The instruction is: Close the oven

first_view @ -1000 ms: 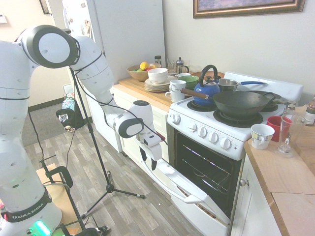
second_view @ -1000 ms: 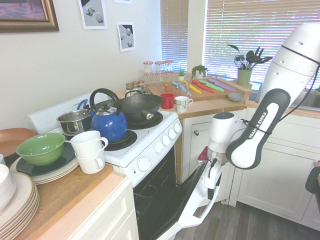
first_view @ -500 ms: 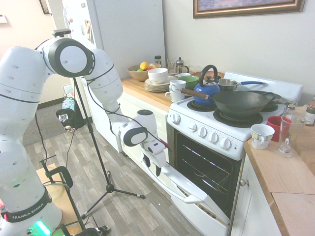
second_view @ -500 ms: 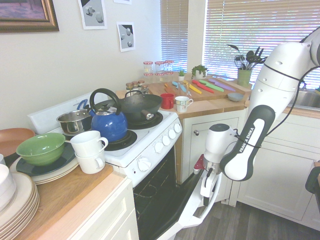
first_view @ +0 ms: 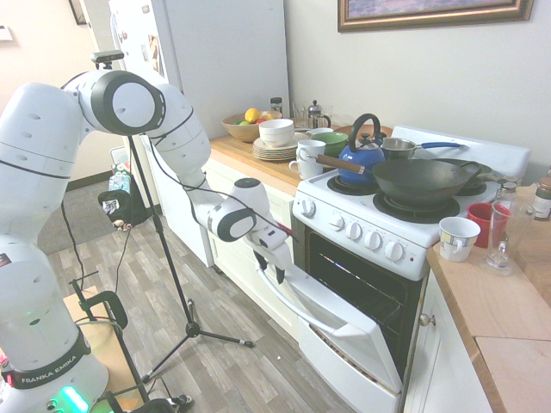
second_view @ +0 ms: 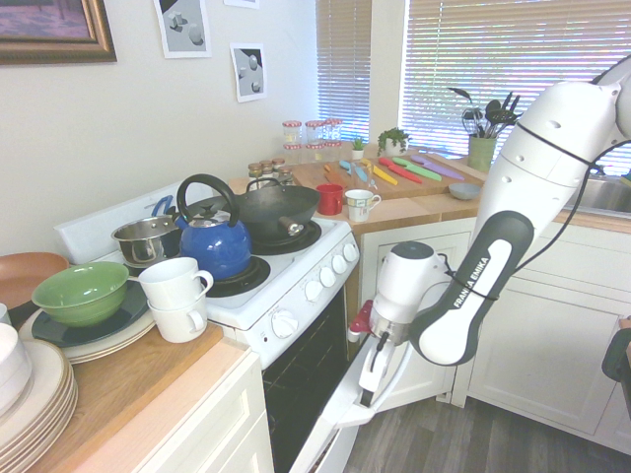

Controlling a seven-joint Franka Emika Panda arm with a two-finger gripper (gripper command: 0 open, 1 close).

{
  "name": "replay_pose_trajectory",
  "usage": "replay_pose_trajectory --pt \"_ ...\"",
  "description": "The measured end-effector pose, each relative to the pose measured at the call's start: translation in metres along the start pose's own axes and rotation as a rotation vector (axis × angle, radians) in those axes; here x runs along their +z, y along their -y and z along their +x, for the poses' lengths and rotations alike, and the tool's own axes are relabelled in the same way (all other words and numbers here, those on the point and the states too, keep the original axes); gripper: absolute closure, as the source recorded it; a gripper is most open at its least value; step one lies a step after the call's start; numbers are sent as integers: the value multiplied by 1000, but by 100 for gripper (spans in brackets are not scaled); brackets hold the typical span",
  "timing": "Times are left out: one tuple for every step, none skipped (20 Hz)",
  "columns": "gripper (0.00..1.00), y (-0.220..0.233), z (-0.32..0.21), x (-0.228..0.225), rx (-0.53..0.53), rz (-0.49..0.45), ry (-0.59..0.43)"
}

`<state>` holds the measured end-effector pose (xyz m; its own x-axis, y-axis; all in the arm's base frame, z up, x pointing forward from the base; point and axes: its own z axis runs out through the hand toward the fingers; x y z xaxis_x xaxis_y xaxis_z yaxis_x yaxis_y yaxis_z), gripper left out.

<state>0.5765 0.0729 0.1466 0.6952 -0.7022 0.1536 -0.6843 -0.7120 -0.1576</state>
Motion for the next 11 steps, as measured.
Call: replay_pose_trajectory --pt "0 10 5 -5 2 2 -9" --pt "0 20 10 -11 0 4 -17" --pt "0 29 16 -17 1 10 -23" --pt "0 42 16 -22 0 16 -18" --pt "0 56 14 -28 3 18 -5" --pt "0 68 13 -37 14 8 15" --pt "0 73 11 -49 22 -22 43" --pt "0 71 9 -64 17 -69 73" --pt "0 65 9 -82 2 -119 95" --pt "0 57 12 -103 -14 -164 116" --pt "0 50 15 -127 -44 -191 146"
